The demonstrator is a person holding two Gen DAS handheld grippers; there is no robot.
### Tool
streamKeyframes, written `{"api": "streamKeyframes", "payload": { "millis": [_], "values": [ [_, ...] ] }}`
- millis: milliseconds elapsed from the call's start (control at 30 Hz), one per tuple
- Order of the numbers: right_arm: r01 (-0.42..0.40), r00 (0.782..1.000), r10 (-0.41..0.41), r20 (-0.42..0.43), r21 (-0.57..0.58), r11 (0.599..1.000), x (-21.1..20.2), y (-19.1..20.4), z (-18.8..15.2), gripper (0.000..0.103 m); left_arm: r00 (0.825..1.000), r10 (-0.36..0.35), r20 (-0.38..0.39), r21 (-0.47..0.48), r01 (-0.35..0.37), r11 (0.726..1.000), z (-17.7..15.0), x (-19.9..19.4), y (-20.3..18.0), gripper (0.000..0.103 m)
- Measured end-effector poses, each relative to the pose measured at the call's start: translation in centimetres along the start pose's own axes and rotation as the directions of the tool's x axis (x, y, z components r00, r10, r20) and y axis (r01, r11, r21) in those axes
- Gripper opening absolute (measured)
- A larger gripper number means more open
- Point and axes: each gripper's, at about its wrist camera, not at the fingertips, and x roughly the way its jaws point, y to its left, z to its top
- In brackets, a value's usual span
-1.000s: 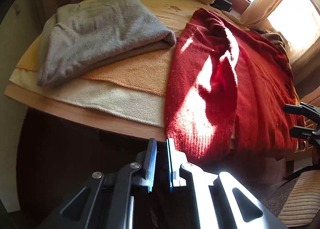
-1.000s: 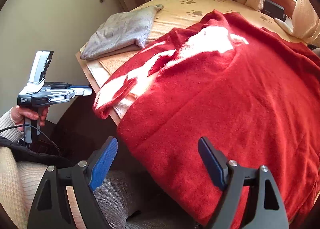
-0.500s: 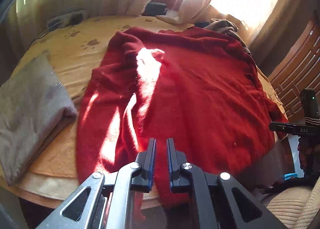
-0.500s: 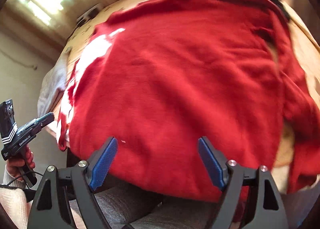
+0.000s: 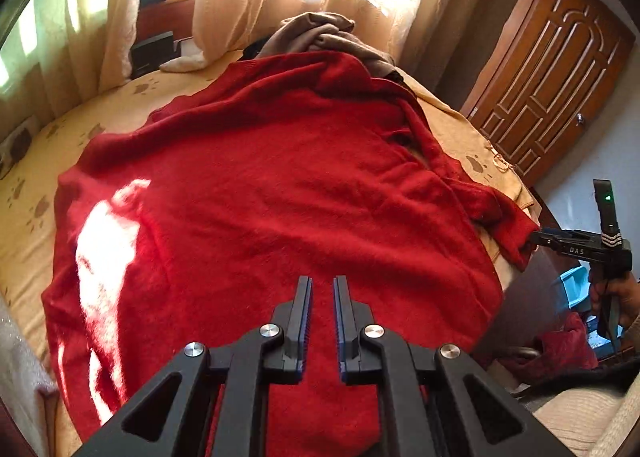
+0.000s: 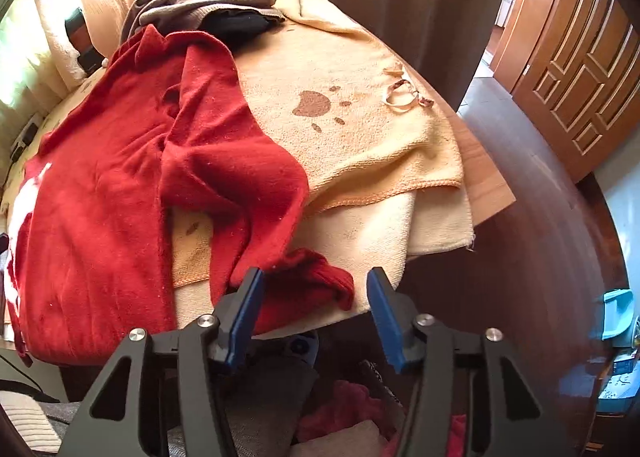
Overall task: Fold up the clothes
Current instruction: 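Grasp the red sweater sleeve cuff with the right gripper and lift it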
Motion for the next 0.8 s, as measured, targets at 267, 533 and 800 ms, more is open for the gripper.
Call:
{"api": "streamKeyframes", "payload": {
  "millis": [267,533,800],
  "values": [
    [-0.22,0.975,0.213,-0.057,-0.158,0.963,3.2,2.5,2.0,0.04,0.999,0.028,-0.018,0.02,-0.027,0.999,3.4,1.6,-3.4,0.011],
    [-0.524,0.85,0.523,-0.058,-0.003,0.852,1.0,-1.4,5.0,0.016,0.999,0.044,-0.03,-0.032,-0.045,0.998,5.8,3.8,-5.3,0.011],
    [-0.763,0.638,0.697,0.328,0.144,0.63,-7.7,-10.4,12.8,0.015,0.998,0.048,-0.044,-0.068,-0.05,0.996,7.7,5.9,-6.6,0.011]
  ]
}}
